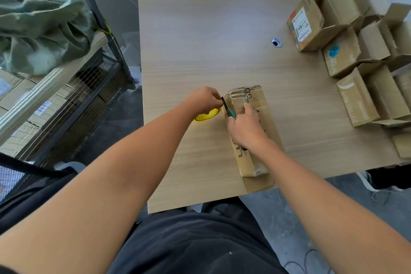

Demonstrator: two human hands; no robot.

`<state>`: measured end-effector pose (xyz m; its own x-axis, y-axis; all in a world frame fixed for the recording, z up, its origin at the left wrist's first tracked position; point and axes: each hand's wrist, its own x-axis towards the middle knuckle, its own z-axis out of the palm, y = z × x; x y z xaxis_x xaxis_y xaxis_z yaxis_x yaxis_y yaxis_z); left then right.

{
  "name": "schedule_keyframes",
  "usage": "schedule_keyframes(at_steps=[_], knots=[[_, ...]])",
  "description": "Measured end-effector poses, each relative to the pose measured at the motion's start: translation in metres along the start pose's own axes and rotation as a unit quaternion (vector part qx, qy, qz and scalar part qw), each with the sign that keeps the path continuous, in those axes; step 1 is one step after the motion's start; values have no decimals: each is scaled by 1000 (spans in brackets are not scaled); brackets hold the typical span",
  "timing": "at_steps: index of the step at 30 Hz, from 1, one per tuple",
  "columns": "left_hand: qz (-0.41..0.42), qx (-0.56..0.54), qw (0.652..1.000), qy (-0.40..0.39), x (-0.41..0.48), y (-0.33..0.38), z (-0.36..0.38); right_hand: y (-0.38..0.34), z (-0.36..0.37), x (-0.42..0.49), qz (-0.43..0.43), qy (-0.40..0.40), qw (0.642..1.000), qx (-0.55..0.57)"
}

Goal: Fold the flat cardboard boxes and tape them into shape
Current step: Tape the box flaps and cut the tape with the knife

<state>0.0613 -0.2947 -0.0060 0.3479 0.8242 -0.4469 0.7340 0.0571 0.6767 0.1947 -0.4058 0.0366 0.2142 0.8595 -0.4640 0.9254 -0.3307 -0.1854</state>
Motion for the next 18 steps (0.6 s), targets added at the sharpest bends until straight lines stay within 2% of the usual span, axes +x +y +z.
schedule_keyframes(at_steps=[7,13,15,18], knots=[[-34,9,999,12,-2,2,-3,-13,1,-1,9,-2,999,-37],[11,113,986,120,-14,-2,9,-13,-7,2,58,-30,998,-9],[16,90,988,121,-16,-17,9,-10,-6,4,54,-36,998,-3],[12,-20,991,134,-27,-35,6,0,-1,0,17,-23,999,29]])
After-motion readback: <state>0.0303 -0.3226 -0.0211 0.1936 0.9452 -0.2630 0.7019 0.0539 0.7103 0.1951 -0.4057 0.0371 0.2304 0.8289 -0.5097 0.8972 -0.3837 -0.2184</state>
